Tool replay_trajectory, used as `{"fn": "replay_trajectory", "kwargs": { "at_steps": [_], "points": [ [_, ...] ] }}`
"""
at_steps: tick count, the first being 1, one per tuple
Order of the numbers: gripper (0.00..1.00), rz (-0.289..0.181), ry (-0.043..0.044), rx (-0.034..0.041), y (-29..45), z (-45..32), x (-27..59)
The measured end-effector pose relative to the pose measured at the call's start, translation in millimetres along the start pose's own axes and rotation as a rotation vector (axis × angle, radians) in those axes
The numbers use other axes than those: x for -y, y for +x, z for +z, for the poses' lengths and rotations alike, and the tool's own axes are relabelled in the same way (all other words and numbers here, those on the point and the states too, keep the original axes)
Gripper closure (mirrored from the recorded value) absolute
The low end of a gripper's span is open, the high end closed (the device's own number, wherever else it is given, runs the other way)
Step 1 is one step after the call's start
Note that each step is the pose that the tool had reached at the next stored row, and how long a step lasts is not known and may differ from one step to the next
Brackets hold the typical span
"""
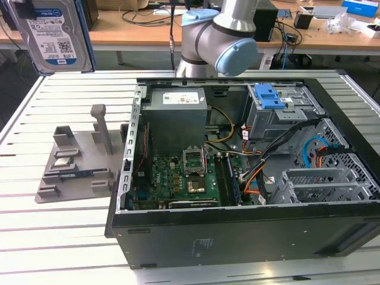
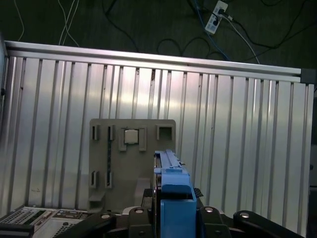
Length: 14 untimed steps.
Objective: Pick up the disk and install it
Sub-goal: 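Pick up the disk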
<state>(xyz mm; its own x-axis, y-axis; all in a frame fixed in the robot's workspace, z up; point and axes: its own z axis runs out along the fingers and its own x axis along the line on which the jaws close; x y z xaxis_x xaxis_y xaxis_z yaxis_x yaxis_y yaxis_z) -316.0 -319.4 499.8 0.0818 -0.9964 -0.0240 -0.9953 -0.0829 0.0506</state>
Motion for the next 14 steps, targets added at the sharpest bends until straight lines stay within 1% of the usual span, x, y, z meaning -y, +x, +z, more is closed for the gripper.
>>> {"fn": "replay_trajectory", "kwargs": {
  "at_steps": [9, 10, 11, 13, 14],
  "points": [
    [0.63, 0.000, 0.0001, 0.0000, 9.7, -0.8, 12.0],
    [0.63, 0.000, 0.0000, 0.0000, 14.0, -1.1, 16.1],
    [0.63, 0.000, -0.0004, 0.0001, 16.7, -1.3, 20.2],
    [0.63, 0.000, -0.0013, 0.0001, 19.5, -1.7, 26.9],
    [0.63, 0.000, -0.0019, 0.0002, 21.5, -1.9, 32.5]
  ]
}}
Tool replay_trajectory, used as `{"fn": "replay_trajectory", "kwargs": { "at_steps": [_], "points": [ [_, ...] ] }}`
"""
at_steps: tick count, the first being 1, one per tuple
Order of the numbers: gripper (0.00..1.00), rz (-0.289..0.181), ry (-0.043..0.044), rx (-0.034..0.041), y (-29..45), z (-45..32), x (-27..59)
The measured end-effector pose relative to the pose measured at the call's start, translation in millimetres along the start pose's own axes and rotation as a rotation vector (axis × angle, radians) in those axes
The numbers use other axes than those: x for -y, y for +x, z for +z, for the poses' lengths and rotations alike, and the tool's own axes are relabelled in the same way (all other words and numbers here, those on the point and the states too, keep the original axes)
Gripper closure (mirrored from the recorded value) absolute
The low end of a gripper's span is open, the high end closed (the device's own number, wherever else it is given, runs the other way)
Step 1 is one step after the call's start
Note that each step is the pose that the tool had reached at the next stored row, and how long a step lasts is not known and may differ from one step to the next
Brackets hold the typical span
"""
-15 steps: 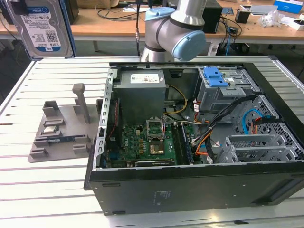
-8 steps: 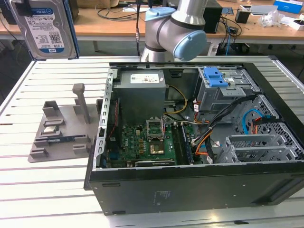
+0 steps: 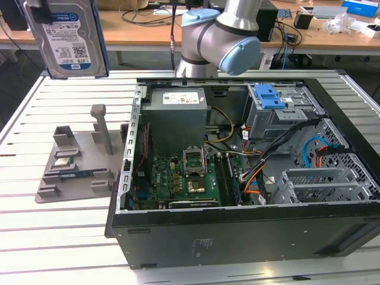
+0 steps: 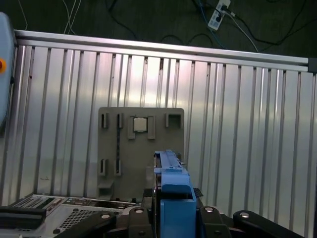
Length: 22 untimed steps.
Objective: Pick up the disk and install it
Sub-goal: 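Pick up the disk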
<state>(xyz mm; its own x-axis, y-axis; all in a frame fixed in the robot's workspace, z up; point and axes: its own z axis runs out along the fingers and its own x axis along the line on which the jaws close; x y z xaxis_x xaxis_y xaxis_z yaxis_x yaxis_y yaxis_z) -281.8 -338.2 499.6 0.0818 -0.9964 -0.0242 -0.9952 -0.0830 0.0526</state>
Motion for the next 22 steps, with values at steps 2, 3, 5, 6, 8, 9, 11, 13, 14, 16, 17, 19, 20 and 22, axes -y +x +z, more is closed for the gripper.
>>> {"fn": "replay_trajectory", "kwargs": {
  "at_steps": [2, 3, 5, 6, 8, 9, 11, 13, 14, 16, 17, 19, 20, 22],
  "points": [
    [0.63, 0.000, -0.0012, 0.0001, 2.8, -0.4, 8.5],
    [0.63, 0.000, -0.0022, 0.0002, 4.5, -0.6, 14.0],
    [0.63, 0.000, -0.0043, 0.0003, 7.9, -1.3, 26.3],
    [0.63, 0.000, -0.0049, 0.0004, 9.0, -1.5, 30.5],
    [0.63, 0.000, -0.0059, 0.0005, 11.5, -1.9, 40.9],
    [0.63, 0.000, -0.0064, 0.0005, 12.6, -2.1, 45.7],
    [0.63, 0.000, -0.0069, 0.0006, 15.0, -2.5, 54.2],
    [0.63, 0.000, -0.0070, 0.0005, 16.3, -2.7, 58.1],
    [0.63, 0.000, -0.0070, 0.0006, 16.9, -2.8, 59.8],
    [0.63, 0.000, -0.0071, 0.0006, 19.2, -3.0, 65.7],
    [0.63, 0.000, -0.0072, 0.0006, 21.2, -3.1, 70.4],
    [0.63, 0.000, -0.0074, 0.0006, 23.0, -3.3, 74.6],
    [0.63, 0.000, -0.0074, 0.0006, 24.1, -3.4, 76.8],
    [0.63, 0.000, -0.0074, 0.0007, 26.1, -3.6, 81.4]
  ]
}}
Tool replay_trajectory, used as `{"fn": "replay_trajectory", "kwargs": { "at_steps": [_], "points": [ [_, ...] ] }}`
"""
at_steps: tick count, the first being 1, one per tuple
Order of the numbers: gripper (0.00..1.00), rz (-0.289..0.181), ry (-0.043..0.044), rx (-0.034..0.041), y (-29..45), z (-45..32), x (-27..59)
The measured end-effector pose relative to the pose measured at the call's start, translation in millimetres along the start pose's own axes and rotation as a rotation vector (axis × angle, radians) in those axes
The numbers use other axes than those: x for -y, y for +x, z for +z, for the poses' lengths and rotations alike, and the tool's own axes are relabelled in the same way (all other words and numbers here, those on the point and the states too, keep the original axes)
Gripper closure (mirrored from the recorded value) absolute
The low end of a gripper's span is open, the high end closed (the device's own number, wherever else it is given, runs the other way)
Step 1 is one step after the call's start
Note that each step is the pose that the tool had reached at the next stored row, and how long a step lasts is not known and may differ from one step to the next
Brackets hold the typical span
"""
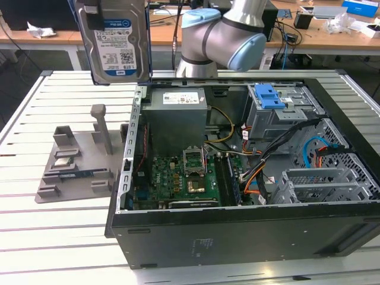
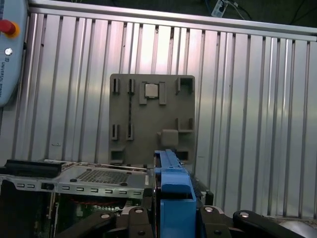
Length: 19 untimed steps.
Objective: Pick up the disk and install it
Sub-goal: 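Pick up the disk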
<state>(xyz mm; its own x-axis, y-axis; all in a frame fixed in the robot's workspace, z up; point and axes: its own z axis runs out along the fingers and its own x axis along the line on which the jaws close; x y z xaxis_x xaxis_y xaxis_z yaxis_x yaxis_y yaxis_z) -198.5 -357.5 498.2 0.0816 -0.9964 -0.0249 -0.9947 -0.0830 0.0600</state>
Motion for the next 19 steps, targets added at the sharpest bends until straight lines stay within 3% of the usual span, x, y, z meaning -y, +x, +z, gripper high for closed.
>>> {"fn": "replay_trajectory", "kwargs": {
  "at_steps": [4, 15, 19],
  "points": [
    [0.63, 0.000, -0.0007, 0.0001, 7.1, -0.7, 13.9],
    [0.63, 0.000, -0.0032, 0.0003, 29.3, -1.8, 41.9],
    [0.63, 0.000, -0.0049, 0.0003, 42.2, -2.6, 58.8]
  ]
}}
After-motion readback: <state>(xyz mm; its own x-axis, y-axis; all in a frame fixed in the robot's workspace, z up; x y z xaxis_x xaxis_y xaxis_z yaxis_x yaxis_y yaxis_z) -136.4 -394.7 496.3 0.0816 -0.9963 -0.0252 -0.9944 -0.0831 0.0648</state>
